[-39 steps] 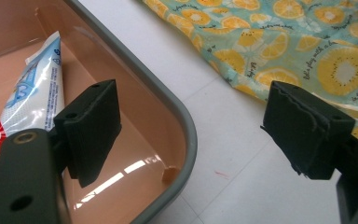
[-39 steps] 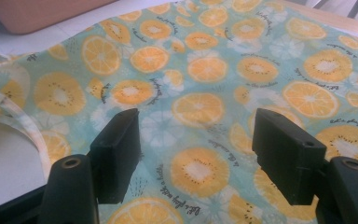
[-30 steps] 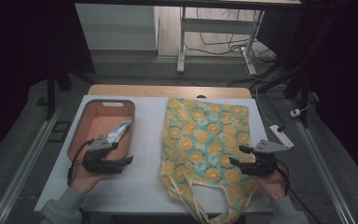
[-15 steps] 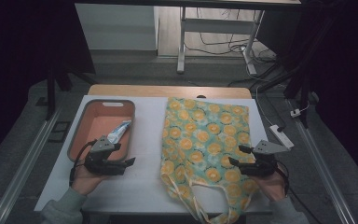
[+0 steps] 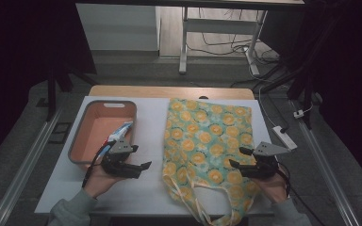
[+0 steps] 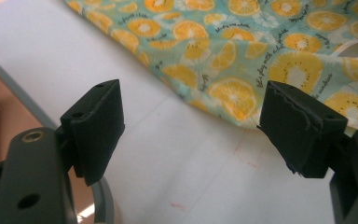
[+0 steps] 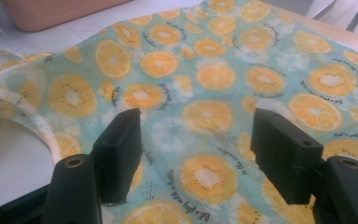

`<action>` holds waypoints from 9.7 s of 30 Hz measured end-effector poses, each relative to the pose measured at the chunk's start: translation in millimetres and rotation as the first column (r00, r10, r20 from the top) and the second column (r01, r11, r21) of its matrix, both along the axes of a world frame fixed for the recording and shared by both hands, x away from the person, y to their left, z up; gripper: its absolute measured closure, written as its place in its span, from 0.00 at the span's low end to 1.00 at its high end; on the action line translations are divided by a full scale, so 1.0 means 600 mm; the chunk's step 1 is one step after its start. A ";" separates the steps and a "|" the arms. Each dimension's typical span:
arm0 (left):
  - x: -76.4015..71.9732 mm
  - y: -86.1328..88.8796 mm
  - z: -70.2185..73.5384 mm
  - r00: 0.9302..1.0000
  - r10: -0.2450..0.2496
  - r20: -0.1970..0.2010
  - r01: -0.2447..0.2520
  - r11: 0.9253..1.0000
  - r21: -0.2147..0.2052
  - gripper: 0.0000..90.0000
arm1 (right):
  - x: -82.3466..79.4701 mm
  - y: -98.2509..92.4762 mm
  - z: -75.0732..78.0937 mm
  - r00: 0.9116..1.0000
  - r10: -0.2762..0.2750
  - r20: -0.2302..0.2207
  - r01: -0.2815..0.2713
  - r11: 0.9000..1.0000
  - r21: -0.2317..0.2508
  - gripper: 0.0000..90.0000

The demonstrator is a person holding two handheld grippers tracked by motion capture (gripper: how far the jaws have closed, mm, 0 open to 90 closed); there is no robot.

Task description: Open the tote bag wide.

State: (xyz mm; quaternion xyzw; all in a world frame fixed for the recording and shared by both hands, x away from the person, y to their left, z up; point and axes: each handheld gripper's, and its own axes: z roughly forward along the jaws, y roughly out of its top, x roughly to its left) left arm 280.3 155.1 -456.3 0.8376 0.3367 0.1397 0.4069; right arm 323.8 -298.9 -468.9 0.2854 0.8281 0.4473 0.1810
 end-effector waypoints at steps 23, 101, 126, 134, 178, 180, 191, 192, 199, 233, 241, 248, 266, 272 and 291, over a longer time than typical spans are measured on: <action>0.050 -0.171 0.008 0.957 -0.281 -0.073 0.286 0.955 0.075 0.25 | 0.004 0.003 -0.005 1.000 0.013 -0.011 -0.013 1.000 0.004 0.38; 0.028 -0.269 -0.041 0.842 -0.522 -0.137 0.538 0.833 0.131 0.16 | -0.093 0.010 -0.034 0.975 -0.017 -0.223 -0.011 0.992 -0.123 0.41; 0.055 -0.210 -0.040 0.847 -0.494 -0.197 0.511 0.859 0.041 0.94 | -0.087 -0.004 -0.031 0.978 -0.035 -0.204 0.012 0.993 -0.116 0.41; 0.061 -0.186 -0.010 0.886 -0.443 -0.136 0.441 0.896 -0.051 0.96 | -0.097 0.003 -0.012 0.976 0.045 -0.215 -0.062 0.995 -0.077 0.37; 0.089 -0.152 -0.007 0.905 -0.386 -0.179 0.368 0.921 -0.125 0.96 | -0.154 0.239 -0.058 0.890 0.318 -0.326 -0.402 0.885 -0.235 0.99; 0.088 -0.151 -0.007 0.905 -0.386 -0.179 0.368 0.922 -0.123 0.96 | -0.158 0.236 -0.045 0.874 0.351 -0.335 -0.433 0.876 -0.211 0.99; 0.076 -0.150 0.004 0.874 -0.453 -0.178 0.427 0.889 -0.165 0.95 | -0.178 0.189 0.126 0.894 0.444 -0.063 -0.445 0.896 -0.002 0.99; 0.074 -0.150 0.005 0.880 -0.445 -0.168 0.422 0.893 -0.155 0.96 | -0.168 0.186 0.131 0.900 0.432 -0.064 -0.432 0.902 0.010 0.99; 0.091 -0.140 0.006 0.920 -0.364 -0.145 0.342 0.927 -0.156 0.96 | -0.076 0.161 0.125 0.944 0.320 -0.075 -0.322 0.947 -0.008 0.99; 0.195 -0.165 -0.002 0.990 -0.086 -0.111 0.081 0.995 -0.050 0.96 | 0.215 0.146 0.025 0.983 0.050 -0.179 -0.055 0.998 -0.020 0.99; 0.205 -0.187 -0.030 0.984 -0.092 -0.153 0.093 0.996 0.005 0.96 | 0.234 0.146 -0.048 0.956 0.021 -0.292 -0.047 0.995 -0.083 0.99; 0.208 -0.194 -0.043 0.980 -0.093 -0.176 0.100 0.994 0.035 0.96 | 0.224 0.139 -0.043 0.945 0.005 -0.327 -0.024 0.998 -0.053 0.64; 0.210 -0.179 -0.040 0.979 -0.094 -0.179 0.098 0.995 0.014 0.96 | 0.059 0.142 -0.031 0.946 0.018 -0.323 -0.105 0.962 -0.252 0.44; 0.213 -0.163 -0.034 0.981 -0.079 -0.178 0.077 0.997 -0.015 0.96 | 0.069 0.135 -0.039 0.953 -0.015 -0.303 -0.078 0.953 -0.292 0.70; 0.216 -0.128 0.022 0.997 -0.013 -0.071 0.003 0.991 -0.130 0.95 | 0.136 0.108 0.064 0.991 -0.029 -0.128 0.020 0.998 -0.065 0.99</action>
